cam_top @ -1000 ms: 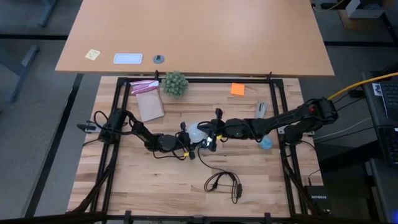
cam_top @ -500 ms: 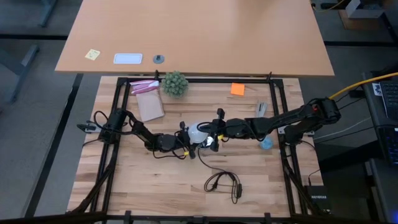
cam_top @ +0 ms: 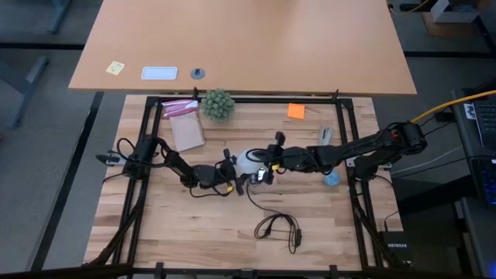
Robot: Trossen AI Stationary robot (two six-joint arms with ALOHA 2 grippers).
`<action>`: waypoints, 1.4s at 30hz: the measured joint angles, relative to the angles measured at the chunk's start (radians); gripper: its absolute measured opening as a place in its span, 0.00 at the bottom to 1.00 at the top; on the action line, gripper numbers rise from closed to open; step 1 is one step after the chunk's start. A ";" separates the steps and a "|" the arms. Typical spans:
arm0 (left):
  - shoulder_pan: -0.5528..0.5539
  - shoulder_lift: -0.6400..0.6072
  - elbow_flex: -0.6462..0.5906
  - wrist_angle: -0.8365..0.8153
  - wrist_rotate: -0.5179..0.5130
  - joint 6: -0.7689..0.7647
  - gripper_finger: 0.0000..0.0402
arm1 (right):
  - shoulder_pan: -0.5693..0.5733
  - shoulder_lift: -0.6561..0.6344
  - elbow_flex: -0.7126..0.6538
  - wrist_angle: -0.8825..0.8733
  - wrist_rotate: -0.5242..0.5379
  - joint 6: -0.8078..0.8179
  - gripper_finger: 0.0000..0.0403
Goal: Screw lightbulb
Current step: Insert the lightbulb into the lamp
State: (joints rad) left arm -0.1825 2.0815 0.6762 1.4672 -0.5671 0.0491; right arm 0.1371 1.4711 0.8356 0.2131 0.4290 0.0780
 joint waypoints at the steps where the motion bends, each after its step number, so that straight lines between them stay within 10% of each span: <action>1: 0.000 0.000 0.000 0.000 0.000 -0.001 0.49 | 0.000 -0.007 0.000 -0.002 0.007 0.000 0.05; 27: -0.002 0.000 0.001 -0.010 0.004 0.027 0.44 | 0.000 -0.102 -0.003 -0.065 0.053 -0.060 0.05; 42: -0.001 0.001 0.009 0.044 0.002 0.078 0.44 | 0.000 -0.177 0.000 -0.411 0.168 0.110 0.05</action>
State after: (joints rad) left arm -0.1837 2.0823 0.6856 1.5113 -0.5648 0.1270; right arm 0.1371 1.2945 0.8352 -0.1983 0.5966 0.1879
